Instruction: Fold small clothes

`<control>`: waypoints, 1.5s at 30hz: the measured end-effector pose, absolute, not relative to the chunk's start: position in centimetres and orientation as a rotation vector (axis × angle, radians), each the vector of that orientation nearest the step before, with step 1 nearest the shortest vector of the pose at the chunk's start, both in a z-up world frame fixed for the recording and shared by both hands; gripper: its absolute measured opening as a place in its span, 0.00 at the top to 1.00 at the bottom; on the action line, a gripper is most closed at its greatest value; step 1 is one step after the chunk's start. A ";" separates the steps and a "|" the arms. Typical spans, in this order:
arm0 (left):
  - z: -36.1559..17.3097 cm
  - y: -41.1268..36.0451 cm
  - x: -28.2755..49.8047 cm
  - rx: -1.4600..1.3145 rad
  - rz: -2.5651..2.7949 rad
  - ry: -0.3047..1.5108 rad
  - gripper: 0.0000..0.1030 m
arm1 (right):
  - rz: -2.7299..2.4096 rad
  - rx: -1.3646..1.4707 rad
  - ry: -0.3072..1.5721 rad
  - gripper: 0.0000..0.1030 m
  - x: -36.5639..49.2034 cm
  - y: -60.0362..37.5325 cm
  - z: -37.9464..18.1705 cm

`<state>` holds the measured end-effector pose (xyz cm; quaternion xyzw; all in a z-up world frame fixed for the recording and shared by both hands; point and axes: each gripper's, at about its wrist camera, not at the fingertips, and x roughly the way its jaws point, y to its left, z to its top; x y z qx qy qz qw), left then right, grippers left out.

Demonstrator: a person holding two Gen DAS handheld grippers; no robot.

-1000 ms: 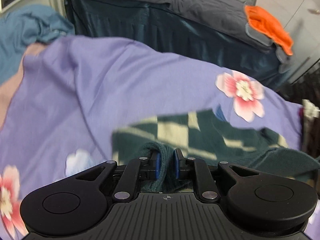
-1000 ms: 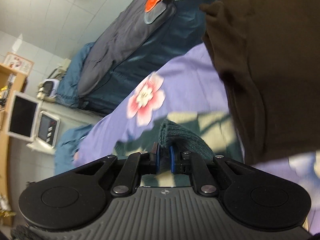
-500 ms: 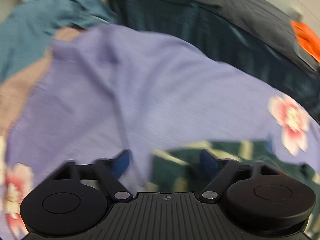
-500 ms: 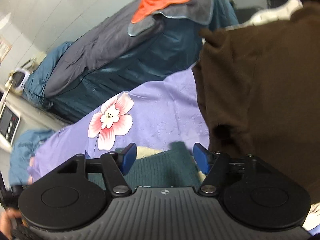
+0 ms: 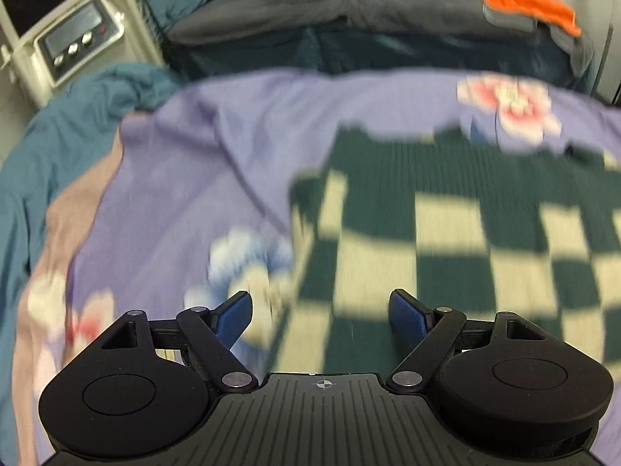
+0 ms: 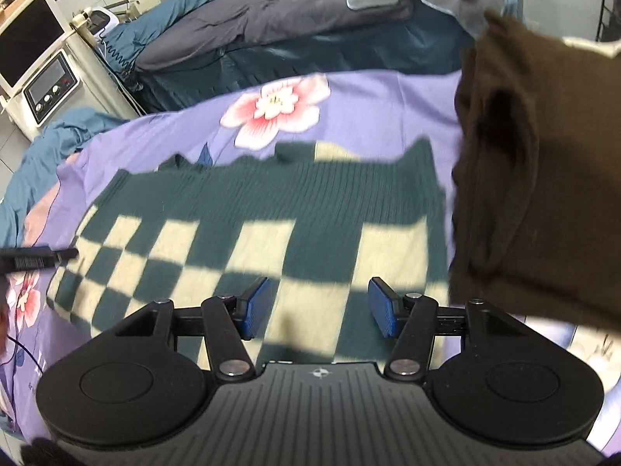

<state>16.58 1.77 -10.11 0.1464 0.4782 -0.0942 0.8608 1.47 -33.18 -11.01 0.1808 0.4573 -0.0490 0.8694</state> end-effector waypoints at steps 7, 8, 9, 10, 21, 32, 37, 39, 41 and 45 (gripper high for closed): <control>-12.1 4.3 18.0 0.226 -0.154 1.108 0.00 | -0.123 0.361 1.044 0.27 1.2 -32.7 -12.8; -11.9 4.2 18.3 0.233 -0.162 1.114 0.00 | -0.125 0.362 1.045 0.25 1.3 -32.6 -12.7; -11.7 4.0 18.3 0.254 -0.169 1.107 0.00 | -0.126 0.357 1.045 0.25 1.3 -32.4 -12.5; -11.4 3.8 18.0 0.287 -0.172 1.088 0.00 | -0.131 0.356 1.040 0.25 1.1 -32.3 -12.2; -7.3 -2.3 5.1 0.735 -0.479 0.701 0.00 | -0.315 0.675 0.989 0.22 -7.0 -35.9 -11.7; -13.7 -16.6 -5.6 1.215 -0.867 0.316 0.00 | -0.456 0.867 0.911 0.21 -14.9 -38.4 -11.6; -16.8 -22.4 -6.5 1.343 -0.871 0.249 0.00 | -0.502 0.900 0.861 0.18 -17.5 -39.8 -10.6; -17.0 -24.3 -6.5 1.349 -0.851 0.235 0.00 | -0.518 0.918 0.857 0.17 -18.4 -40.3 -10.6; -16.9 -25.9 -6.6 1.340 -0.846 0.250 0.00 | -0.525 0.933 0.854 0.17 -18.9 -40.9 -10.9; -17.0 -28.3 -6.7 1.342 -0.850 0.272 0.00 | -0.520 0.989 0.852 0.17 -19.1 -42.1 -11.8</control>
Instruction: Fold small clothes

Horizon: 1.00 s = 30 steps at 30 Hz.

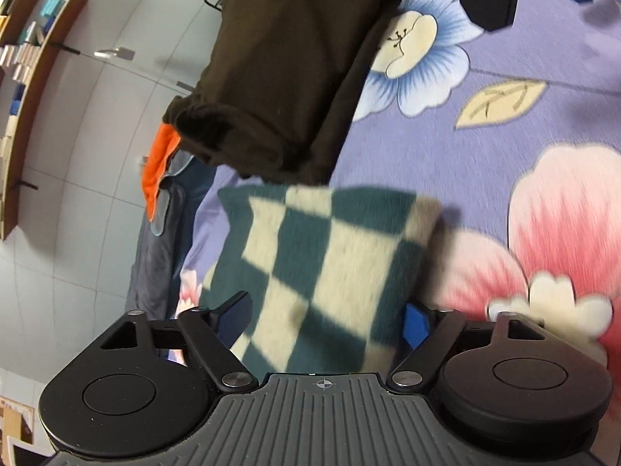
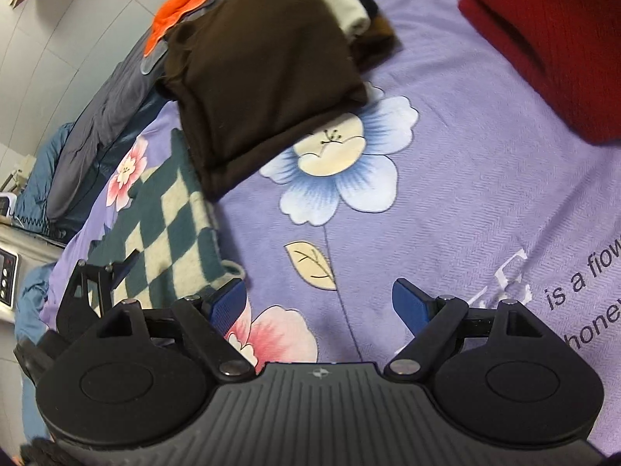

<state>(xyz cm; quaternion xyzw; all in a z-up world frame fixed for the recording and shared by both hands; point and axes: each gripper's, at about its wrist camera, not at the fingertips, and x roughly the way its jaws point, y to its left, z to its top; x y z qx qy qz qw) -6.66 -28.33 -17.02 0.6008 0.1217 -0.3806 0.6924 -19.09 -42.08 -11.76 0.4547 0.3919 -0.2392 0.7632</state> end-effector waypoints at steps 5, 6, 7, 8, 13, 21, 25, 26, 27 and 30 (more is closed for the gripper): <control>-15.6 -29.2 -4.8 1.196 -0.876 0.490 0.12 | -0.473 1.092 0.817 0.17 -18.1 -43.8 -12.5; -15.2 -29.3 -4.2 1.149 -0.871 0.537 0.12 | -0.460 1.117 0.812 0.17 -17.8 -44.2 -12.7; -14.8 -29.3 -3.5 1.100 -0.868 0.585 0.12 | -0.445 1.146 0.803 0.17 -17.4 -44.5 -12.9; -14.4 -29.2 -2.8 1.050 -0.868 0.632 0.14 | -0.425 1.182 0.794 0.17 -17.2 -44.8 -13.1; -12.3 -27.7 1.0 0.754 -0.872 0.854 0.30 | -0.291 1.381 0.770 0.16 -14.9 -45.7 -15.2; -11.5 -24.9 4.3 0.429 -0.819 1.060 0.42 | -0.157 1.430 0.819 0.14 -6.6 -45.2 -17.8; -11.6 -24.5 4.2 0.420 -0.829 1.055 0.42 | -0.127 1.374 0.837 0.23 -1.8 -44.0 -18.4; -11.6 -24.3 4.2 0.414 -0.829 1.058 0.43 | -0.117 1.367 0.847 0.26 -0.7 -43.8 -18.6; -11.5 -24.1 4.8 0.403 -0.830 1.062 0.45 | -0.123 1.341 0.850 0.27 0.2 -43.6 -18.6; -11.3 -23.3 5.3 0.354 -0.817 1.083 0.46 | -0.154 1.256 0.841 0.39 2.1 -43.1 -17.8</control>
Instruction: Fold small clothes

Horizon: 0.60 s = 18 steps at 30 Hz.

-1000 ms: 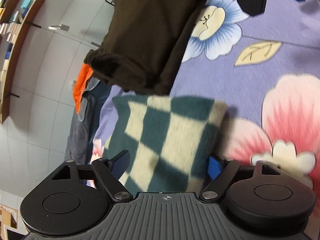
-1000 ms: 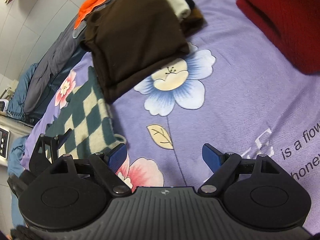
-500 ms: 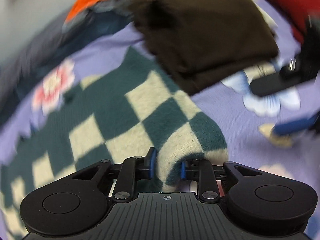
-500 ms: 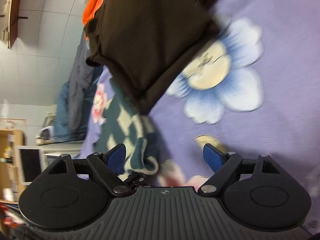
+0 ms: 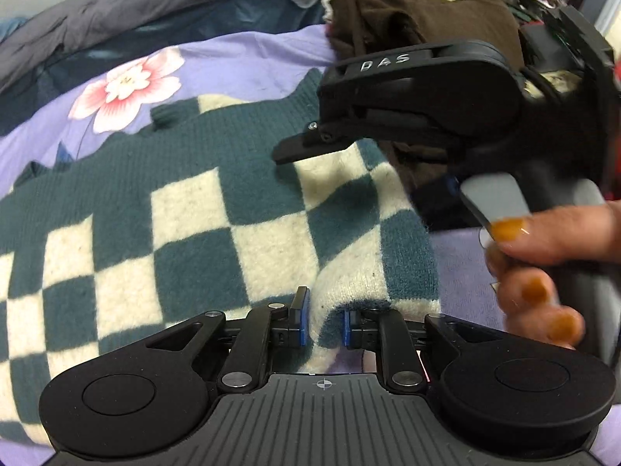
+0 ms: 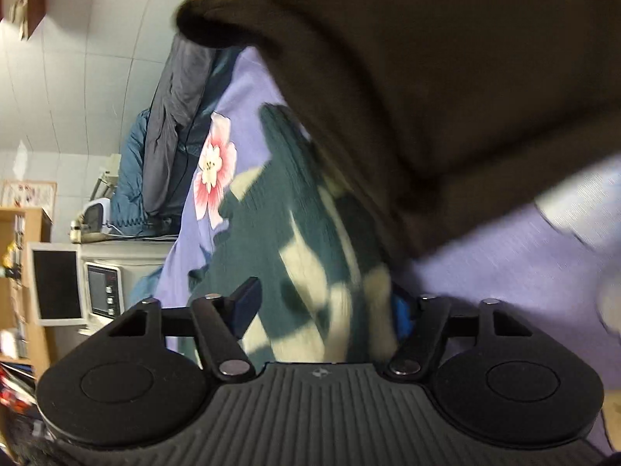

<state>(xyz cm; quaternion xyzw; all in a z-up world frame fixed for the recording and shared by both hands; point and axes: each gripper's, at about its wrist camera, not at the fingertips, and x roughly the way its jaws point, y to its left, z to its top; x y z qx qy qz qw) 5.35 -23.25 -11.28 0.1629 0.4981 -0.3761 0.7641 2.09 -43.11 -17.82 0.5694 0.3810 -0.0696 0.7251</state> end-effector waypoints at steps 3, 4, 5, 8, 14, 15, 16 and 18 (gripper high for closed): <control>-10.8 -22.5 5.9 0.308 -0.801 1.089 0.48 | -0.204 1.169 0.860 0.74 3.1 -42.4 -16.6; -10.5 -22.1 6.0 0.293 -0.798 1.085 0.48 | -0.206 1.149 0.855 0.74 3.4 -42.1 -15.9; -10.0 -21.5 6.1 0.272 -0.793 1.080 0.49 | -0.196 1.131 0.844 0.75 3.6 -41.6 -15.2; -8.3 -18.8 6.7 0.193 -0.766 1.057 0.50 | -0.134 1.059 0.800 0.75 4.4 -39.5 -12.3; -4.5 -10.0 8.7 0.011 -0.642 0.995 0.50 | 0.059 0.877 0.753 0.75 9.1 -32.0 -5.7; -4.1 -8.5 9.1 -0.014 -0.613 0.992 0.50 | 0.088 0.852 0.757 0.75 10.3 -30.4 -5.1; -3.8 -6.8 9.6 -0.034 -0.580 0.988 0.50 | 0.110 0.832 0.763 0.75 11.3 -29.0 -4.7; -3.8 -3.7 10.4 -0.058 -0.513 0.983 0.50 | 0.155 0.807 0.777 0.75 13.2 -26.0 -4.4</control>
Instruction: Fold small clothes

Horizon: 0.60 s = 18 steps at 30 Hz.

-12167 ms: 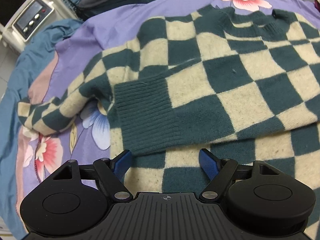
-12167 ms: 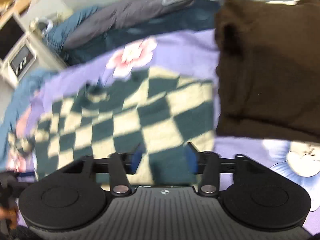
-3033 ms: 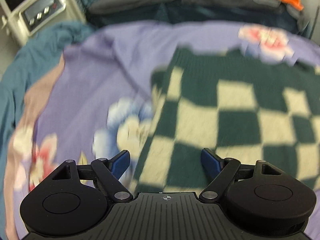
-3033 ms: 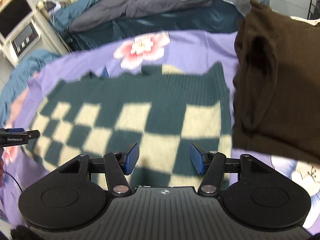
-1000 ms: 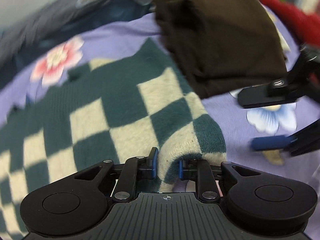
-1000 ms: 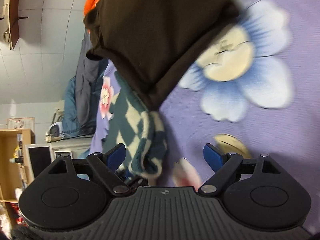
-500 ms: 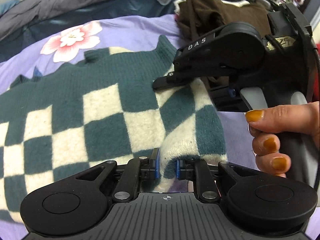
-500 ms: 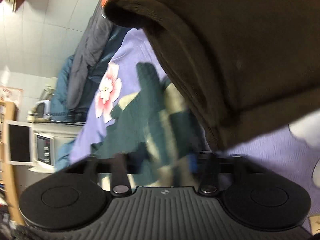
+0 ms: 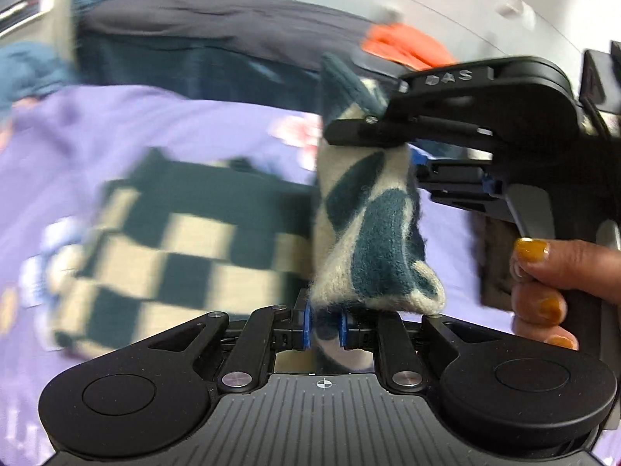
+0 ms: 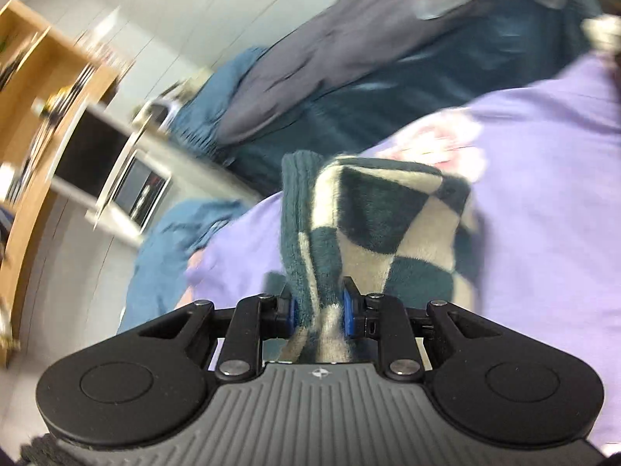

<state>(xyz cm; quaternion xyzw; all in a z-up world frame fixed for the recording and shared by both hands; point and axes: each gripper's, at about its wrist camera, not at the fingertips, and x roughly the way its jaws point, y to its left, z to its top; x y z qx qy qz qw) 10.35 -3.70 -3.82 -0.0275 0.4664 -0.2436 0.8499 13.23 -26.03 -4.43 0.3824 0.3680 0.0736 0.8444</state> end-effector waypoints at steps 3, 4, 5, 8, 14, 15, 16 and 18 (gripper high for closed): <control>-4.9 0.3 11.7 -0.104 -0.414 1.012 0.50 | 0.208 0.796 0.827 0.75 15.8 -21.9 -4.8; -5.4 1.5 12.0 -0.122 -0.389 1.027 0.50 | 0.220 0.785 0.854 0.75 16.6 -20.4 -5.1; -5.9 2.5 12.3 -0.131 -0.367 1.041 0.50 | 0.225 0.767 0.877 0.75 17.4 -18.9 -5.4; -7.3 5.1 13.1 -0.141 -0.317 1.076 0.49 | 0.239 0.717 0.933 0.75 19.0 -15.0 -6.1; -10.0 9.4 14.3 -0.267 -0.273 1.175 0.41 | 0.229 0.703 1.016 0.51 18.5 -11.4 -8.2; -10.1 9.8 14.3 -0.277 -0.286 1.179 0.38 | 0.225 0.700 1.017 0.51 18.2 -11.2 -8.1; -10.0 10.0 14.3 -0.282 -0.298 1.181 0.36 | 0.227 0.704 1.013 0.49 17.7 -11.1 -8.2; -10.0 10.5 14.8 -0.278 -0.313 1.183 0.31 | 0.227 0.718 0.985 0.43 17.1 -11.6 -7.7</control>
